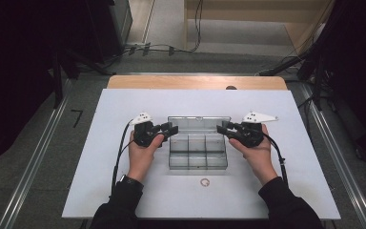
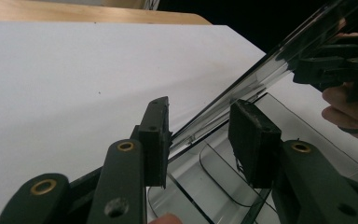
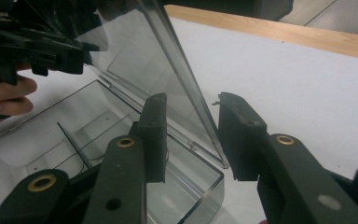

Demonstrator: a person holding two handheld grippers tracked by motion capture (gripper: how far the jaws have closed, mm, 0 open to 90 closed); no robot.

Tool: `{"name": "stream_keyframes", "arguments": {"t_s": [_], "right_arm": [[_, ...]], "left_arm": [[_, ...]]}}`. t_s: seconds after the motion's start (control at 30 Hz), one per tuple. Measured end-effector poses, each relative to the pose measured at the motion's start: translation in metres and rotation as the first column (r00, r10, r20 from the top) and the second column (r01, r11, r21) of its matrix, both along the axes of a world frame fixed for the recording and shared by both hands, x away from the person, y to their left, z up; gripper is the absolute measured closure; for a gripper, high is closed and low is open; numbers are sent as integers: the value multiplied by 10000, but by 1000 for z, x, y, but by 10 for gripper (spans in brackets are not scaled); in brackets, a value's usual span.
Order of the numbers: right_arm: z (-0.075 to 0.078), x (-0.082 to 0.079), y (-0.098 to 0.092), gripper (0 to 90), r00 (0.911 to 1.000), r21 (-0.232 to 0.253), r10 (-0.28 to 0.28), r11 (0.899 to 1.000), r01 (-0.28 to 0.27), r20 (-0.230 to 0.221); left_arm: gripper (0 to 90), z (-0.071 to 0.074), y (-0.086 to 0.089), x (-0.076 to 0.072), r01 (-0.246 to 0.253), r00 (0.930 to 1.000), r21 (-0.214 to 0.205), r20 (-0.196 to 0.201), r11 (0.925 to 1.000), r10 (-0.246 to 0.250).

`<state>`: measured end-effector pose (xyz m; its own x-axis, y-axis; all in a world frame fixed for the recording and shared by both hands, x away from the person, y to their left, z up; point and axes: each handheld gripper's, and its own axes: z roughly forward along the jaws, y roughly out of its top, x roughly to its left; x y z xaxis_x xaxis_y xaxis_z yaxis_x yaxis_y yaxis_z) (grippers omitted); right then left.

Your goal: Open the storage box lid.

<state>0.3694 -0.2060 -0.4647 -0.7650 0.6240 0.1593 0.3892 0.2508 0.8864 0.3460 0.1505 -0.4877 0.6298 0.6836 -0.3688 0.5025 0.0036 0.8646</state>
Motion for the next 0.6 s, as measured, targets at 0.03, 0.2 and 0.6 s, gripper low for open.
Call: {"name": "stream_keyframes", "arguments": {"t_s": [0.03, 0.2, 0.6], "right_arm": [[0, -1, 0, 613, 10000, 10, 23, 10000, -23, -25], [-2, -7, -2, 625, 9997, 213, -52, 9998, 57, -258], [-4, -14, -3, 677, 9981, 296, -40, 9995, 58, -610]], "left_arm": [[580, -1, 1, -1, 5, 10000, -5, -15, 10000, -5], [608, -2, 1, -4, 73, 9999, -89, -106, 9999, -74], [660, -5, 2, -13, 396, 9984, -222, -396, 9990, -405]]}}
